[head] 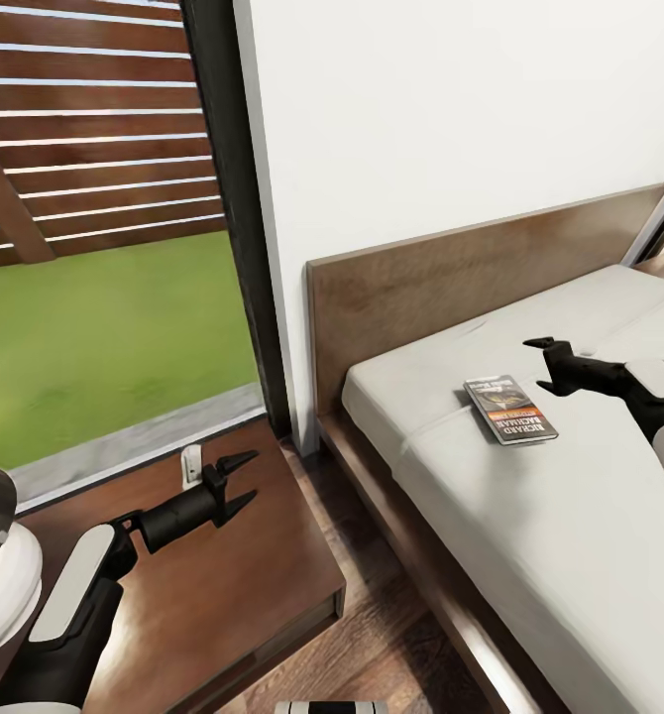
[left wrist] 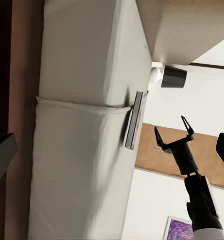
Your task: In the bedroom, move the book from the bed onto either nightstand, and place the two sandals side by side next to the bed.
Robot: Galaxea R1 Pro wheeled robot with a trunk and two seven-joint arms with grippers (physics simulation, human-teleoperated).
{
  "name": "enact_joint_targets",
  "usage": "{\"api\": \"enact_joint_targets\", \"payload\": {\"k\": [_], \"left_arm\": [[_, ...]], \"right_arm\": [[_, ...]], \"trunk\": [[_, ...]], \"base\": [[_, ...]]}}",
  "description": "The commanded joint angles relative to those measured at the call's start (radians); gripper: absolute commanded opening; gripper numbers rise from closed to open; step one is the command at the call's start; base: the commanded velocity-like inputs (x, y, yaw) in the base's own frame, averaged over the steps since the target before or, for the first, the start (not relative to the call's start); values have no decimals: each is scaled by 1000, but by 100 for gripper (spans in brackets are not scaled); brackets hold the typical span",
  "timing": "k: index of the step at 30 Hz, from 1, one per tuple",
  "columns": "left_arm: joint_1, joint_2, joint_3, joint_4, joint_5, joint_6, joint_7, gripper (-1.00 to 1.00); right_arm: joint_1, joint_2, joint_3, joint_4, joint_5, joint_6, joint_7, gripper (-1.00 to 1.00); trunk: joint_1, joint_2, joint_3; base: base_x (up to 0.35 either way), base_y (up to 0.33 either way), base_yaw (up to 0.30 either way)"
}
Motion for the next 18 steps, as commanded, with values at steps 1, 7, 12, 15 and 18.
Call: {"api": "enact_joint_targets", "payload": {"k": [1, 7, 12, 15, 18], "left_arm": [[0, 0, 1, -1, 11, 5, 10, 100], [2, 1, 1, -1, 10, 10, 10, 100], [4, 1, 1, -1, 9, 11, 10, 100], [5, 2, 1, -1, 9, 11, 10, 100], [6, 2, 1, 0, 9, 11, 10, 100]], "right_arm": [[0, 0, -5, 3, 0, 1, -2, 100], [0, 0, -3, 22, 8, -45, -1, 100], [-1, 0, 0, 46, 13, -86, -1, 100], [-1, 0, 1, 53, 13, -95, -1, 100], [-1, 0, 4, 57, 14, -101, -1, 100]], "trunk": [[0, 0, -1], [0, 0, -1], [0, 0, -1], [0, 0, -1], [0, 0, -1]], "base": [[0, 0, 0], [0, 0, 0], [0, 0, 0], [0, 0, 0], [0, 0, 0]]}}
